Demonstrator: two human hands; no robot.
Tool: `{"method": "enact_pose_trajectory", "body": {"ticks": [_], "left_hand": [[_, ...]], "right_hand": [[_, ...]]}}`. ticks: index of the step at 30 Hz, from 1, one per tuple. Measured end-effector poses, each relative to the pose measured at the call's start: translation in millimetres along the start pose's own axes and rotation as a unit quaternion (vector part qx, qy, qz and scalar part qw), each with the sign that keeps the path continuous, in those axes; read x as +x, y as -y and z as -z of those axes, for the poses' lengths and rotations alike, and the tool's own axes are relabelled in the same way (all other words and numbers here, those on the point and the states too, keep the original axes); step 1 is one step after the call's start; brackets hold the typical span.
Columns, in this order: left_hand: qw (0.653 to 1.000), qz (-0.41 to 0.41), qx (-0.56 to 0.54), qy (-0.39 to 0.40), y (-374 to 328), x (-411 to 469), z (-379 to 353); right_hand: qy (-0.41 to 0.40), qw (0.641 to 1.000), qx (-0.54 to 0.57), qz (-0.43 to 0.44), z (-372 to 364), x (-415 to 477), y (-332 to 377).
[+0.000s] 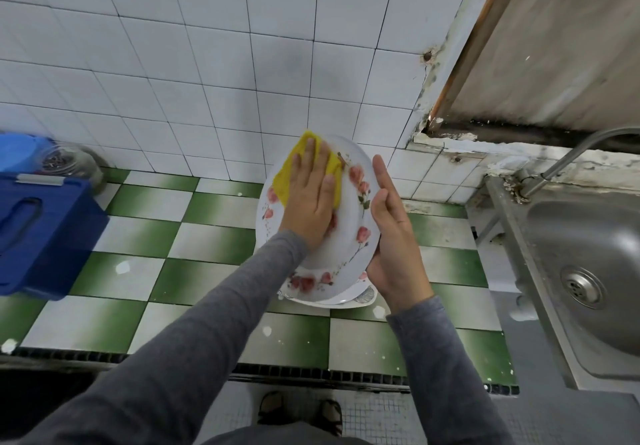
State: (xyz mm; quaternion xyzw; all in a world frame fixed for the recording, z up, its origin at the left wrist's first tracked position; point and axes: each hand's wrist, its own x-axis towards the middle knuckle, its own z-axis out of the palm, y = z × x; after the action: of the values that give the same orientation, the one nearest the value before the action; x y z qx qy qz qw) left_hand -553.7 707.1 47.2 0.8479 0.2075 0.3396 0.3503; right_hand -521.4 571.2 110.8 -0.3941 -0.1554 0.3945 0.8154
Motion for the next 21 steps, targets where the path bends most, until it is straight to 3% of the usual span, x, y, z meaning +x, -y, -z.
{"method": "enact_pose_trajectory", "body": {"ticks": [3, 7, 9, 11, 15, 21], "left_hand": [[0.999, 0.033, 0.009, -0.012, -4, 1, 1], [0.995, -0.096, 0.025, 0.027, -26, -11, -2], [0.993, -0.108, 0.019, 0.035, -23, -6, 2], [0.996, -0.079, 0.022, 0.025, -10, 2, 5], [0.996, 0.073, 0.014, 0.044, 16, -2, 14], [0.992, 0.048, -0.050, 0.102, -13, -45, -8]], "right_hand": [[0.001, 1.000, 0.000, 0.000, 0, -1, -2], [-0.024, 0.999, -0.047, 0.008, -2, 7, -1], [-0.031, 0.999, -0.031, 0.008, -3, 9, -2], [-0.036, 0.999, -0.001, 0.016, -4, 9, 2], [-0.053, 0.995, 0.039, 0.081, -5, 6, 20], [-0.073, 0.991, 0.025, 0.107, -6, 16, 17]]}}
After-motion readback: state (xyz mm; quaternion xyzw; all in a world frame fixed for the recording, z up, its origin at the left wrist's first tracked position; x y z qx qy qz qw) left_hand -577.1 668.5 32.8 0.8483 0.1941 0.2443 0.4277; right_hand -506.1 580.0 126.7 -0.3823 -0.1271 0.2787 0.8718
